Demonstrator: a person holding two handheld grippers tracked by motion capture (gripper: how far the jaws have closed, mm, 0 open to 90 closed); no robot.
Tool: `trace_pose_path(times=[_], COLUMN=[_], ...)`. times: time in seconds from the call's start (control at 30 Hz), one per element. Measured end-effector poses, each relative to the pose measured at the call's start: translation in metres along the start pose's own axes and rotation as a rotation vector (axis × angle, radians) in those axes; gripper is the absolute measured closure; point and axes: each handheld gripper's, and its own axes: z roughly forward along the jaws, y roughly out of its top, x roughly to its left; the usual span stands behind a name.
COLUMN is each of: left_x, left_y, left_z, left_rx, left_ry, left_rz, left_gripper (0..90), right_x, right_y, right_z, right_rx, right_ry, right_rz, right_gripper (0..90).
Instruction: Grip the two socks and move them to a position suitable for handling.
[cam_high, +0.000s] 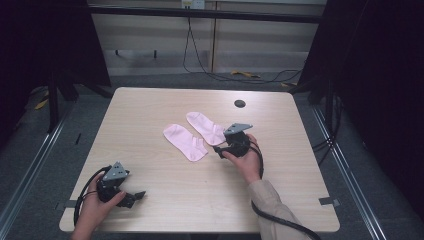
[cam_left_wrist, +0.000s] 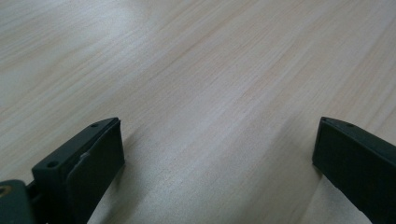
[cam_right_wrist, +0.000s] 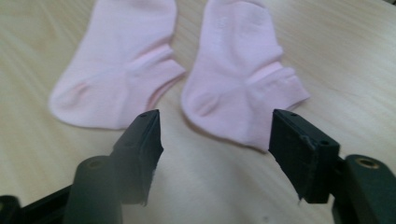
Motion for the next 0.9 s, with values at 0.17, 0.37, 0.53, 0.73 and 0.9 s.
trace_pose_path(times=[0.17,0.37,0.53,0.73,0.9], left_x=[0.0,0.0,-0.001,-0.002,-0.002], left_y=[0.0,0.0,-0.001,-0.001,-0.002], left_z=[0.0,0.0,-0.001,-0.001,-0.002], left_rx=[0.0,-0.001,-0.002,-0.002,-0.001], left_ry=[0.0,0.0,0.005,0.003,0.002], left_rz=[0.0,-0.002,0.002,0.002,-0.001], left_gripper=[1.6,1.6,1.8,1.8,1.8], right_x=[-0.011,-0.017,-0.013,-0.011,-0.015], right_y=[0.008,0.015,0.016,0.014,0.012], right_z=[0.016,0.036,0.048,0.046,0.032], right_rx=[-0.021,-0.012,0.048,0.057,-0.012], right_ry=[-0.028,-0.048,-0.051,-0.057,-0.064], right_rz=[0.074,0.086,0.062,0.07,0.109], right_gripper=[35.4,36.9,41.5,82.9,86.0])
